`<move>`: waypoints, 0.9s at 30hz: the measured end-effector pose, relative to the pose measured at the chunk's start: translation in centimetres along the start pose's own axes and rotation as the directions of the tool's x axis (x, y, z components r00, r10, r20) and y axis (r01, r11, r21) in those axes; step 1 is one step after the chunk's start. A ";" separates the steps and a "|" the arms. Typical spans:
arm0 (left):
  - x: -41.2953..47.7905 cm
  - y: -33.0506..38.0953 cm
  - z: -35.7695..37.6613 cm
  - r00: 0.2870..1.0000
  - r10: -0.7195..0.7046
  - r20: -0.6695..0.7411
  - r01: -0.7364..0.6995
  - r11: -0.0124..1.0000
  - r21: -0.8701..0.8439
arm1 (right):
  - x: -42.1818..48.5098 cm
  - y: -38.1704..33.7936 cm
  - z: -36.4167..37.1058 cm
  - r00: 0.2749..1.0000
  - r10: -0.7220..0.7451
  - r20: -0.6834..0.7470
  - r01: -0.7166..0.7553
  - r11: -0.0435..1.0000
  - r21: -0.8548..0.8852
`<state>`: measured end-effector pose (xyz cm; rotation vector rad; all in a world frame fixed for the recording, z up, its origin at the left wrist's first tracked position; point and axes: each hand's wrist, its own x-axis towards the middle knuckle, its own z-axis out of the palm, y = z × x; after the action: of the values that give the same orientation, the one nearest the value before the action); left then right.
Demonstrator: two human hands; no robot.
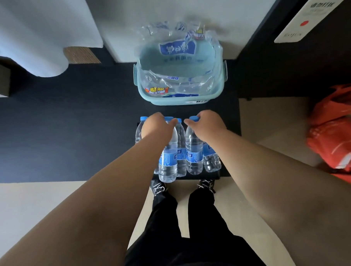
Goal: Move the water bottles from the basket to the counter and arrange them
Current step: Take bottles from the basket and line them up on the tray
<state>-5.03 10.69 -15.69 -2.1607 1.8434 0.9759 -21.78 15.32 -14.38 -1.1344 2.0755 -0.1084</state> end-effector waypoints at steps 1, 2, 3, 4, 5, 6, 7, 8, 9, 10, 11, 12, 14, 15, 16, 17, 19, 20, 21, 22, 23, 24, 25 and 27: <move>0.5 0.0 0.3 1.000 -0.006 -0.003 0.006 1.000 0.006 | 0.7 0.1 0.3 1.000 0.014 0.018 -0.013 1.000 -0.015; 1.0 -0.1 0.6 1.000 -0.011 -0.006 0.011 1.000 0.005 | 1.3 0.3 0.6 0.999 0.029 0.035 -0.028 0.999 -0.030; 1.4 -0.2 0.7 1.000 -0.012 -0.005 0.012 1.000 -0.002 | 1.8 0.4 0.9 0.998 0.043 0.048 -0.040 0.998 -0.052; 1.8 -0.3 0.9 1.000 -0.011 0.004 0.011 1.000 -0.007 | 2.1 0.5 1.2 0.998 0.043 0.055 -0.039 0.996 -0.075; 2.0 -0.4 1.0 1.000 -0.003 0.014 0.003 1.000 -0.004 | 2.3 0.8 1.6 0.998 0.031 0.056 -0.026 0.995 -0.092; 2.1 -0.7 1.0 1.000 0.004 0.017 -0.004 1.000 -0.002 | 2.4 1.2 1.9 0.998 0.016 0.054 -0.011 0.995 -0.096; 2.0 -1.3 1.1 1.000 0.005 0.010 -0.005 1.000 -0.009 | 2.2 1.7 2.2 0.999 0.012 0.053 -0.007 0.996 -0.088; 1.8 -1.9 1.1 1.000 0.004 -0.002 -0.004 1.000 -0.022 | 1.8 2.3 2.4 0.999 0.015 0.049 -0.011 0.997 -0.072; 1.5 -2.7 1.1 1.000 0.002 -0.007 -0.002 0.999 -0.034 | 1.2 3.0 2.5 0.999 0.021 0.043 -0.018 0.998 -0.061; 1.0 -3.4 1.0 1.000 0.003 -0.006 -0.004 0.999 -0.043 | 0.6 3.8 2.6 0.999 0.026 0.039 -0.024 0.998 -0.055; 0.5 -4.2 1.0 1.000 0.008 -0.006 -0.009 0.999 -0.050 | -0.1 4.7 2.8 0.999 0.038 0.039 -0.036 0.998 -0.048; 0.0 -5.0 1.0 1.000 0.016 -0.014 -0.017 0.999 -0.051 | -0.8 5.7 2.9 0.998 0.053 0.045 -0.051 0.998 -0.030; -1.0 -6.7 1.0 0.999 0.025 -0.028 -0.026 0.999 -0.025 | -2.4 7.7 3.3 0.993 0.088 0.072 -0.087 0.996 -0.017; -1.5 -7.7 1.0 0.999 0.036 -0.019 -0.036 0.999 -0.003 | -3.1 8.6 3.5 0.991 0.105 0.085 -0.103 0.994 -0.036; -1.8 -8.8 1.2 0.999 0.045 0.000 -0.045 0.999 0.024 | -3.6 9.5 3.6 0.988 0.125 0.089 -0.119 0.991 -0.064; -2.1 -9.9 1.3 0.999 0.042 0.021 -0.043 0.998 0.045 | -4.1 10.2 3.7 0.985 0.150 0.089 -0.142 0.985 -0.095; -2.5 -11.8 1.5 0.999 0.001 0.047 -0.004 0.998 0.060 | -4.8 11.3 3.7 0.977 0.194 0.089 -0.182 0.975 -0.131; -2.7 -12.7 1.6 0.999 -0.019 0.048 0.016 0.998 0.063 | -5.1 11.8 3.7 0.974 0.204 0.097 -0.189 0.972 -0.142; -2.8 -13.5 1.6 0.998 -0.031 0.046 0.027 0.997 0.076 | -5.2 12.2 3.7 0.972 0.208 0.107 -0.190 0.969 -0.156; -2.8 -14.1 1.6 0.998 -0.037 0.046 0.032 0.994 0.102 | -5.3 12.6 3.6 0.971 0.211 0.114 -0.190 0.967 -0.171; -2.7 -14.8 1.5 0.998 -0.038 0.053 0.030 0.991 0.134 | -5.3 12.9 3.6 0.970 0.213 0.117 -0.189 0.964 -0.187; -2.6 -15.4 1.5 0.997 -0.036 0.064 0.026 0.986 0.162 | -5.3 13.2 3.5 0.970 0.213 0.119 -0.185 0.961 -0.206; -2.5 -15.9 1.5 0.997 -0.035 0.075 0.021 0.983 0.182 | -5.1 13.4 3.4 0.971 0.207 0.122 -0.175 0.957 -0.232; -2.3 -16.7 1.5 0.996 -0.026 0.085 0.007 0.976 0.217 | -4.7 13.5 3.2 0.974 0.182 0.136 -0.135 0.945 -0.299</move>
<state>9.73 17.36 -20.63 -1.9717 1.7959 0.8099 -27.47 27.89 -19.42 -1.0973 2.0704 0.3658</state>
